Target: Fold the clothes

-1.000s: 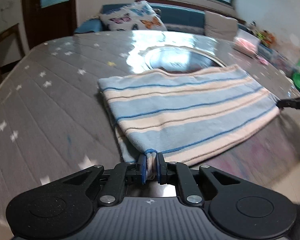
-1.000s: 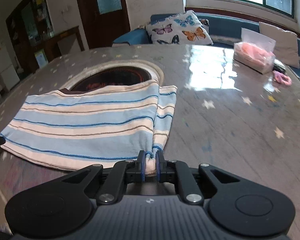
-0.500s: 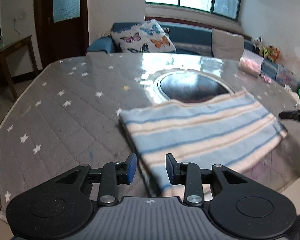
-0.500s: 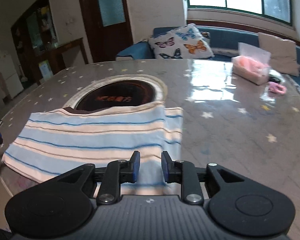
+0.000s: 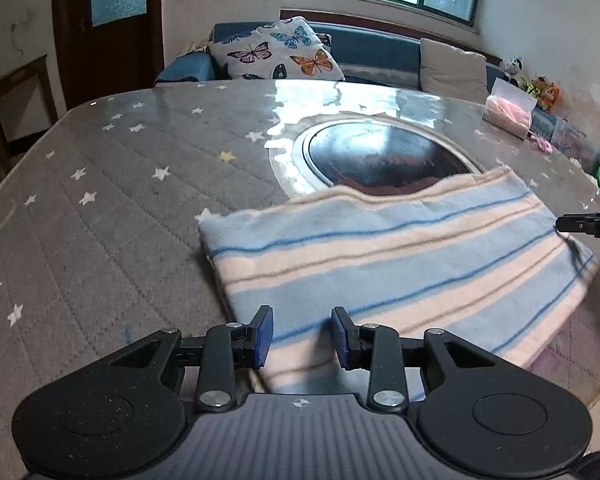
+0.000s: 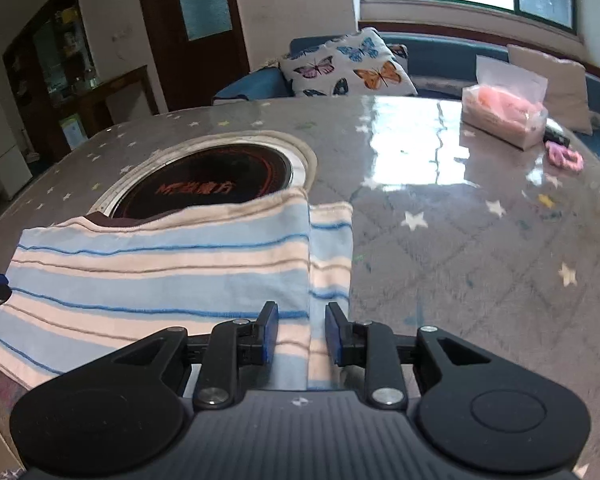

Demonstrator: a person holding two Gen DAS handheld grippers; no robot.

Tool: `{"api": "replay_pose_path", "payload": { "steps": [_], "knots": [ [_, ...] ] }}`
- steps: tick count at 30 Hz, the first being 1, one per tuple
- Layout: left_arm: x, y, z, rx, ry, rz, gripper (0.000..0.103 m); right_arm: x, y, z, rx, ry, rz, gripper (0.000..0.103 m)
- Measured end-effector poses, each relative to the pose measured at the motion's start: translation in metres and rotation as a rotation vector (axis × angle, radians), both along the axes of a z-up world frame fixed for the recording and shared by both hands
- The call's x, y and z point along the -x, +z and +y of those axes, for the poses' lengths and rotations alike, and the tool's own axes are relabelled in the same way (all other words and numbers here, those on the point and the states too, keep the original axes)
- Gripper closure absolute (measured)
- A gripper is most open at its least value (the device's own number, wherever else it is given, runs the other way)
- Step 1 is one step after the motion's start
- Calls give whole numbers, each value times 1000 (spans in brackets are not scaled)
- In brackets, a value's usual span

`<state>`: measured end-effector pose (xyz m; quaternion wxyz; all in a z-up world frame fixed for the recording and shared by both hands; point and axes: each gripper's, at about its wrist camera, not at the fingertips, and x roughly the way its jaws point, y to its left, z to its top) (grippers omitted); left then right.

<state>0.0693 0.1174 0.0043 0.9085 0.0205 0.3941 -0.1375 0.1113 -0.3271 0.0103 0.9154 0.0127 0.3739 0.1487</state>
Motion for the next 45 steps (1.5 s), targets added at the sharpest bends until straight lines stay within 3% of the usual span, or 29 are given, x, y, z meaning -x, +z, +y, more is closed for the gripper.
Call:
{"api": "replay_pose_path", "payload": {
  "steps": [3, 6, 11, 21, 28, 41, 45],
  "knots": [
    [-4, 4, -1, 6, 0, -17, 66, -8, 6, 8, -12, 24, -20, 74],
    [-13, 3, -2, 1, 9, -21, 63, -18, 7, 22, -26, 62, -34, 62],
    [-22, -7, 10, -9, 41, 7, 64, -39, -5, 34, -10, 76, -8, 65],
    [-40, 1, 9, 4, 47, -23, 63, -65, 9, 49, -4, 106, -45, 65],
    [-52, -5, 10, -16, 61, -7, 63, -93, -7, 53, 10, 81, -12, 65],
    [-72, -2, 1, -52, 61, -20, 63, -95, -8, 60, 37, 97, -18, 61],
    [-70, 5, -11, -41, 27, -45, 57, -90, -1, 71, 66, 124, -43, 57]
  ]
}}
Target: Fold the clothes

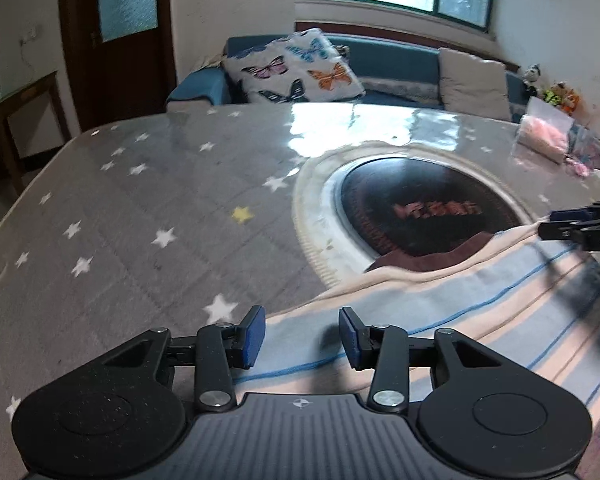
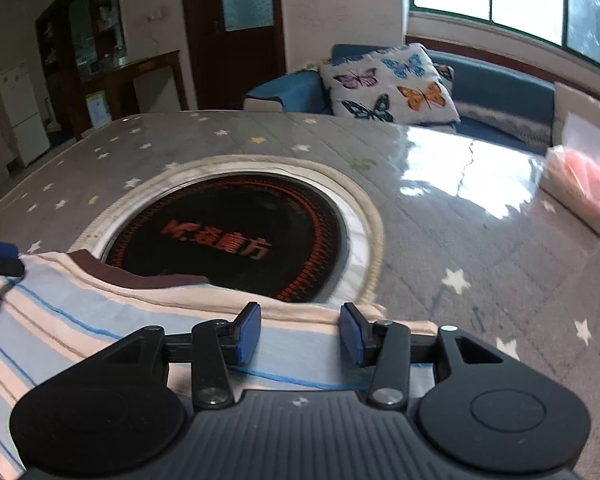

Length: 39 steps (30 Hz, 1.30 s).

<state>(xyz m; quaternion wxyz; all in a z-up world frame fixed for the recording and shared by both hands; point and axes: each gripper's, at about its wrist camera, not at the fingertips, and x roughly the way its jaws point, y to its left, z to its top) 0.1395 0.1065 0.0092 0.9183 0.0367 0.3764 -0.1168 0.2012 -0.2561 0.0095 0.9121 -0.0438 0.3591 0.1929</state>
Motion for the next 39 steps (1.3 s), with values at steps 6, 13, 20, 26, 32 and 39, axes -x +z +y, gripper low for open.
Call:
{"api": "replay_pose_path", "payload": {
  "steps": [6, 13, 20, 26, 32, 39],
  "knots": [
    [-10, -11, -16, -41, -16, 23, 55, 7, 6, 36, 1, 96, -27, 50],
    [-10, -7, -5, -21, 30, 22, 54, 10, -6, 82, 49, 174, -37, 44],
    [16, 1, 25, 44, 117, 44, 46, 23, -11, 96, 123, 177, -76, 41],
    [47, 0, 41, 70, 164, 97, 45, 44, -9, 95, 128, 184, -95, 40],
    [74, 2, 46, 134, 177, 134, 45, 59, -15, 99, 148, 181, -113, 36],
    [94, 2, 43, 190, 157, 170, 46, 70, -15, 99, 164, 176, -143, 36]
  ]
}}
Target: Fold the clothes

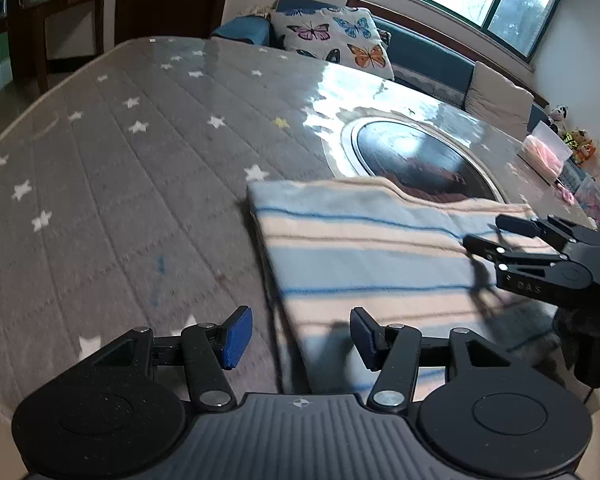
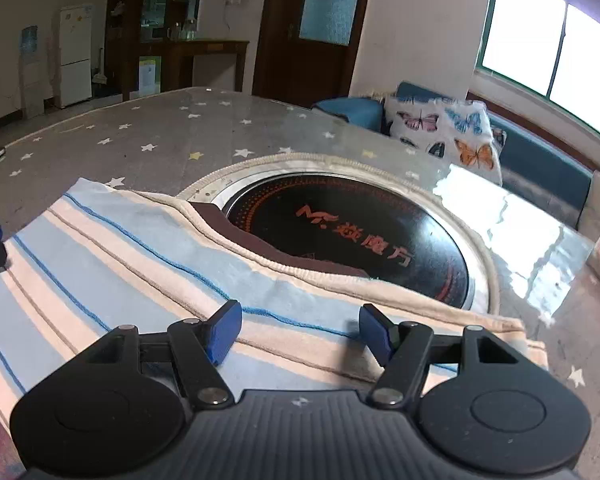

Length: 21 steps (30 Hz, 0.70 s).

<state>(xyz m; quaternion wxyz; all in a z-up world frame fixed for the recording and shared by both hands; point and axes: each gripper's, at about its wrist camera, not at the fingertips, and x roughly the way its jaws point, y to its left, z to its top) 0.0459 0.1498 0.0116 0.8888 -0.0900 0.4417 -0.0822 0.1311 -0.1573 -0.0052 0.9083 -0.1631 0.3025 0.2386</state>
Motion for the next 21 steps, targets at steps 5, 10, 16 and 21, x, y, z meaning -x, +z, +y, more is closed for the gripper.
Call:
{"api": "replay_pose_path", "payload": {
  "steps": [5, 10, 16, 21],
  "knots": [
    [10, 0, 3, 37, 0, 16, 47, 6, 4, 0, 1, 1, 5, 36],
    [18, -4, 0, 50, -16, 41, 52, 13, 4, 1, 17, 7, 4, 36],
    [24, -4, 1, 74, -23, 49, 78, 36, 15, 4, 14, 92, 12, 36],
    [22, 8, 5, 106, -37, 35, 84, 64, 33, 15, -24, 266, 44, 36]
  ]
}}
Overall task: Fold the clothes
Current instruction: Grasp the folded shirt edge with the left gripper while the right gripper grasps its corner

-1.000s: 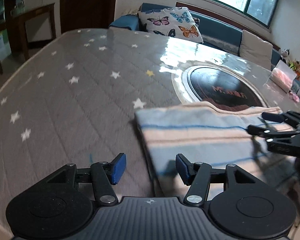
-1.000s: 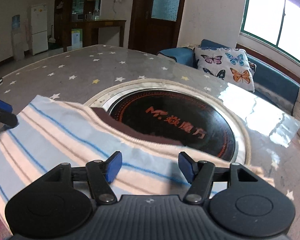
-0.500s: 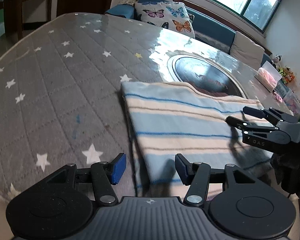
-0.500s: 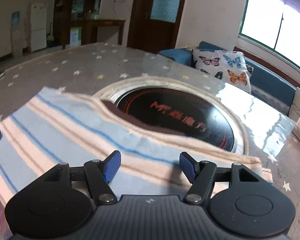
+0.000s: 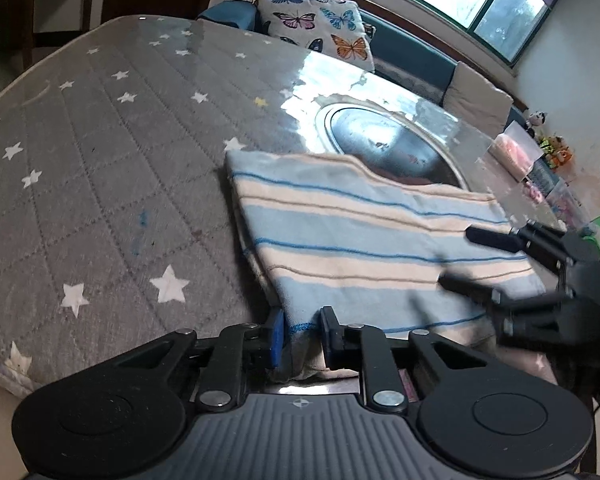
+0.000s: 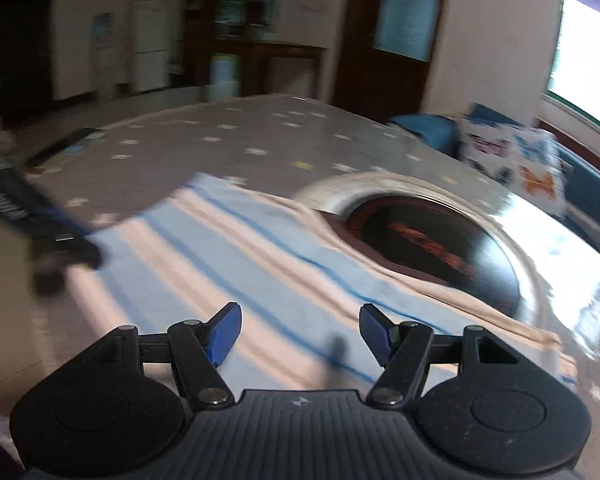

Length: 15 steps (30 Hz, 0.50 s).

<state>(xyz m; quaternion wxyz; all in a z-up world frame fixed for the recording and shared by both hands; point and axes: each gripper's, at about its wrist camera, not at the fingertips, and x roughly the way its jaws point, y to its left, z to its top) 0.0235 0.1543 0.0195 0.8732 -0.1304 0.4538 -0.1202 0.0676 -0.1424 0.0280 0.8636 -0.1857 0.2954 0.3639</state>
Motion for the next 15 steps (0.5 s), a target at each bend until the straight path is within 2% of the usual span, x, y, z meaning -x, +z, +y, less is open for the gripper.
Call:
{"api": "replay_pose_path", "payload": {
  "steps": [7, 11, 14, 15],
  "knots": [
    [-10, 8, 0, 54, -2, 6, 86, 38, 10, 39, -25, 274, 33, 37],
    [-14, 13, -3, 68, -9, 5, 86, 53, 6, 62, -2, 364, 10, 40],
    [-16, 13, -1, 95, -3, 10, 85, 60, -1, 80, 31, 389, -14, 55],
    [-16, 13, 0, 102, 1, 11, 85, 61, -4, 83, 39, 387, -17, 65]
  ]
}}
